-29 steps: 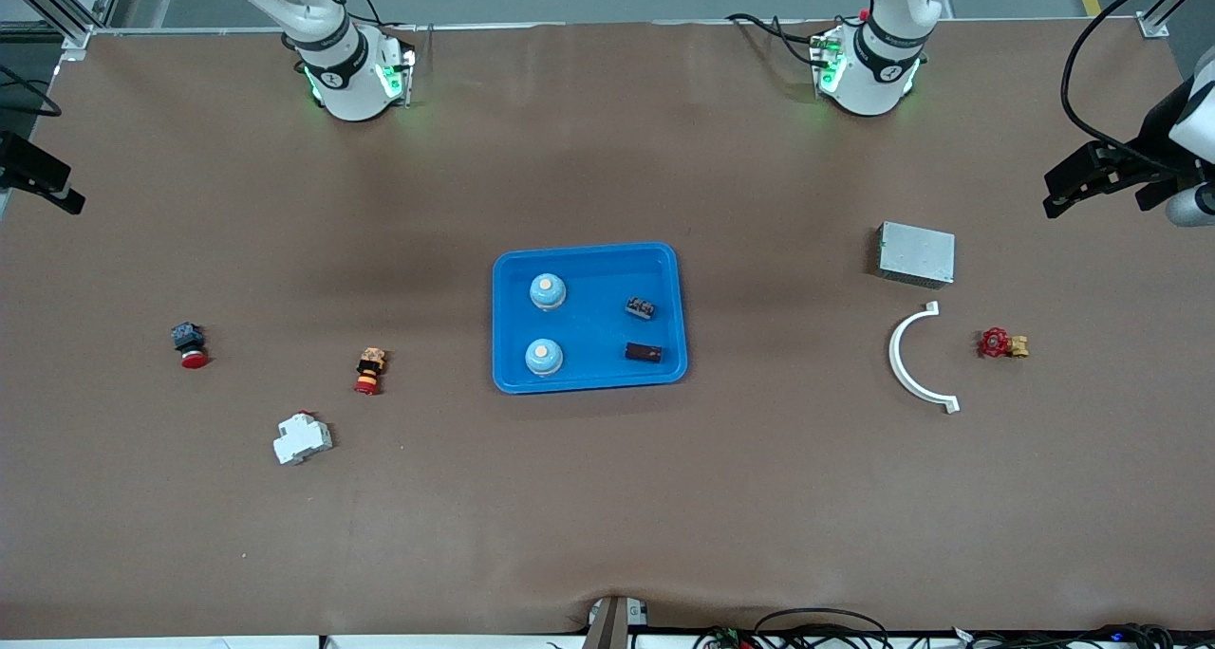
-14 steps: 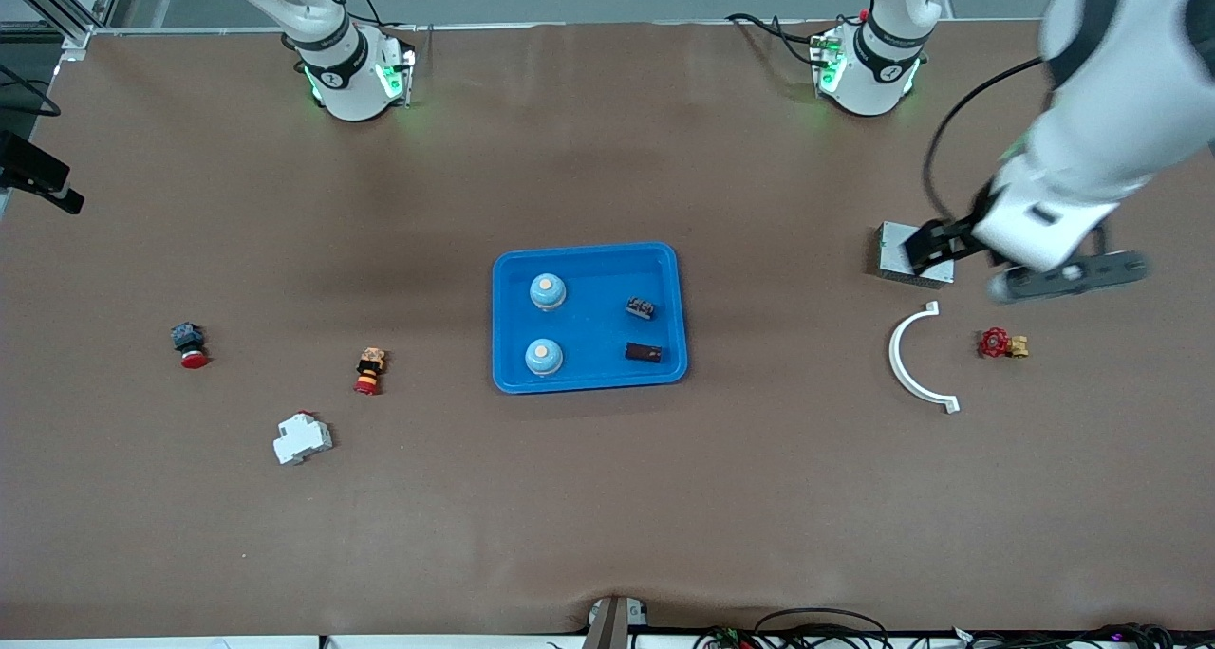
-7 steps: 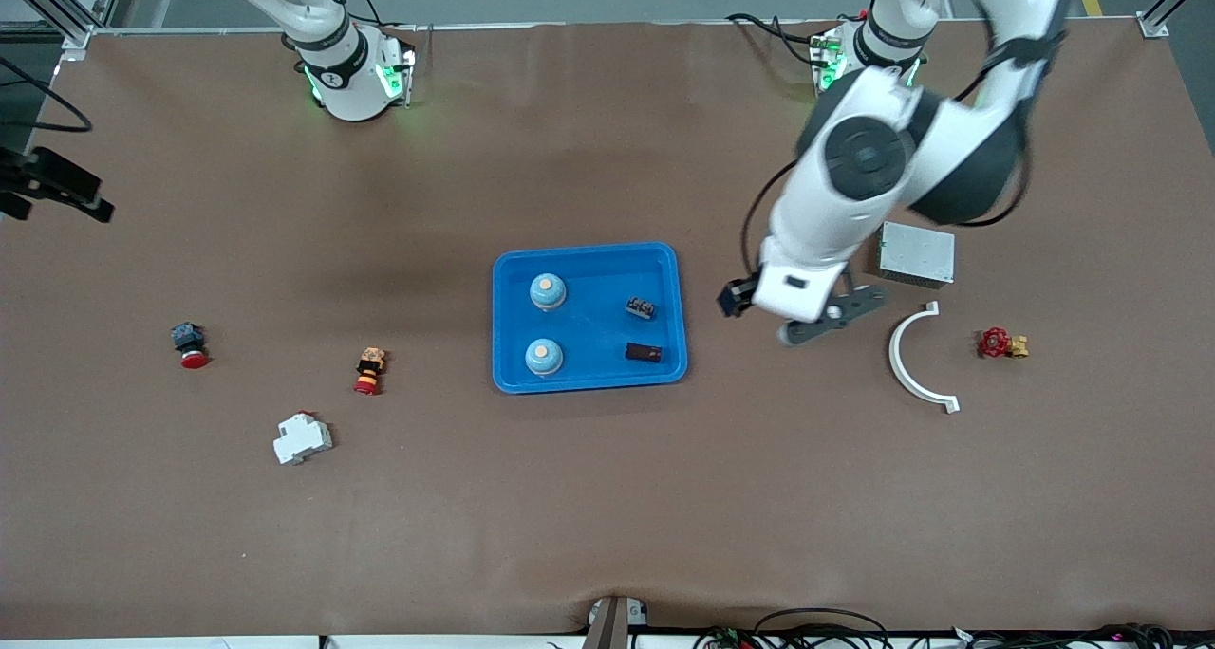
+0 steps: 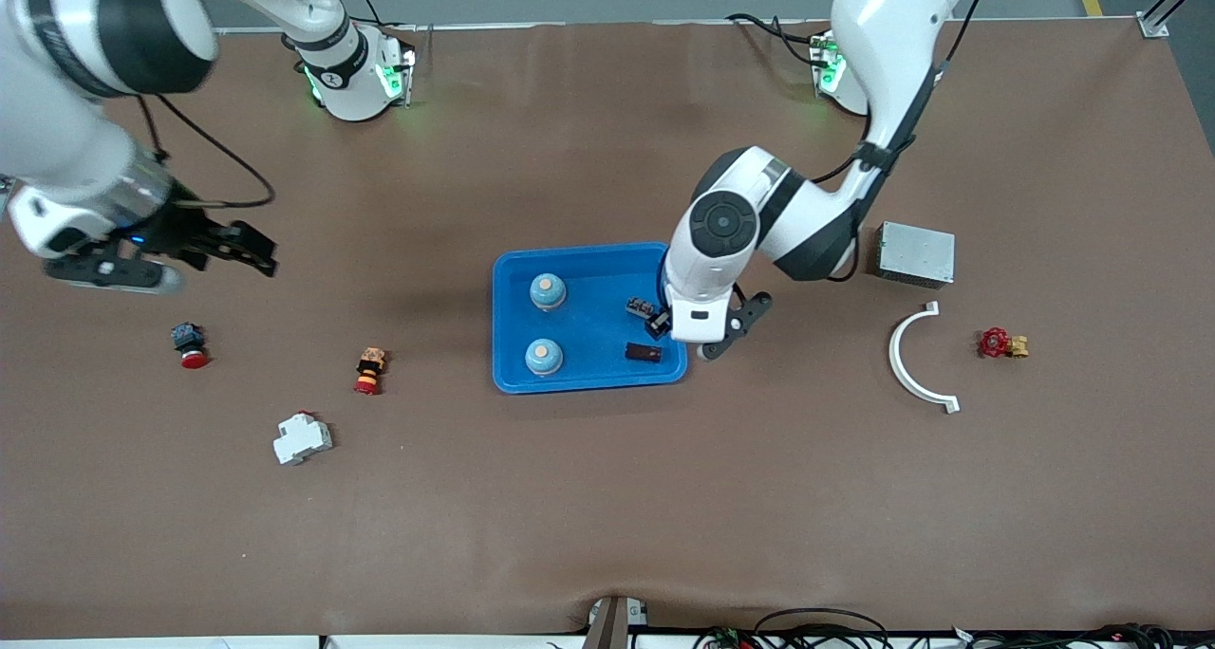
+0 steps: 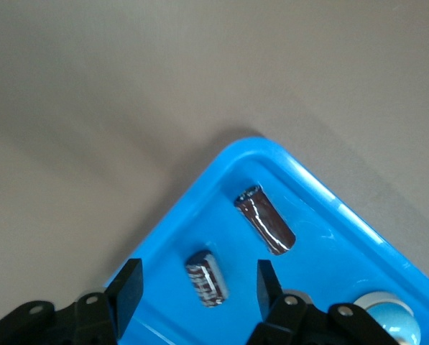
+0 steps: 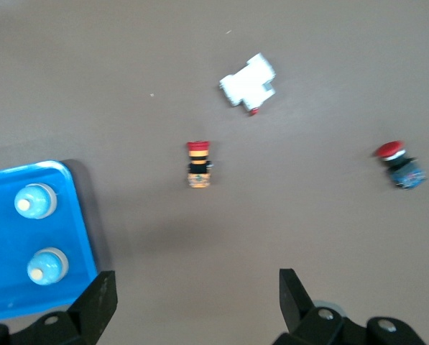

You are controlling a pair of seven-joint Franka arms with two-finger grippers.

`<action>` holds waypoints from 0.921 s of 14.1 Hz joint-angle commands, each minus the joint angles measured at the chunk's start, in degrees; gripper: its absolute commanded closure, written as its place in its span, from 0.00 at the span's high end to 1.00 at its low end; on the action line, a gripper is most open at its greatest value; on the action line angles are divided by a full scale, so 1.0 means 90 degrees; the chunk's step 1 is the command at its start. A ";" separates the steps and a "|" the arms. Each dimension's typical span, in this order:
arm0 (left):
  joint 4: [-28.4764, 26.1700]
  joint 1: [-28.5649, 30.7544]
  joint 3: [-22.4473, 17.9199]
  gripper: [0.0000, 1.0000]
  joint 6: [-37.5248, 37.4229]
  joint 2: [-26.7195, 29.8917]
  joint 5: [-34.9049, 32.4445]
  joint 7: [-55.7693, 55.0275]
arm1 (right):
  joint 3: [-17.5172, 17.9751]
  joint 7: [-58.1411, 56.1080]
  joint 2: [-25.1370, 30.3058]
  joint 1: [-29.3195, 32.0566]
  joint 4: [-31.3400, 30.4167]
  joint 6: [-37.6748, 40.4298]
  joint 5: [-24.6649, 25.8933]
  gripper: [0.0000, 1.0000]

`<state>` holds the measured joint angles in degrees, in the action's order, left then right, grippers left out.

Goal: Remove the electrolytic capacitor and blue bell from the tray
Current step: 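Grasp a brown capacitor with the left gripper while the right gripper reaches bells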

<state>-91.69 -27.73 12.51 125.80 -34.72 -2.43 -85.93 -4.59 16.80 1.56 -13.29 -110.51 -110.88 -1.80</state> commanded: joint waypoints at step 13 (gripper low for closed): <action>0.0023 -0.0707 -0.0091 0.53 0.0846 -0.0937 -0.0023 -0.2356 | -0.0047 0.4343 -0.2047 -0.2624 -0.1071 -0.3226 -0.0160 1.00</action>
<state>-91.65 -33.45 12.45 132.64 -43.05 -2.43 -106.14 -4.33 52.52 -15.16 -34.96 -120.00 -137.30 -2.06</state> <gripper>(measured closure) 0.467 0.000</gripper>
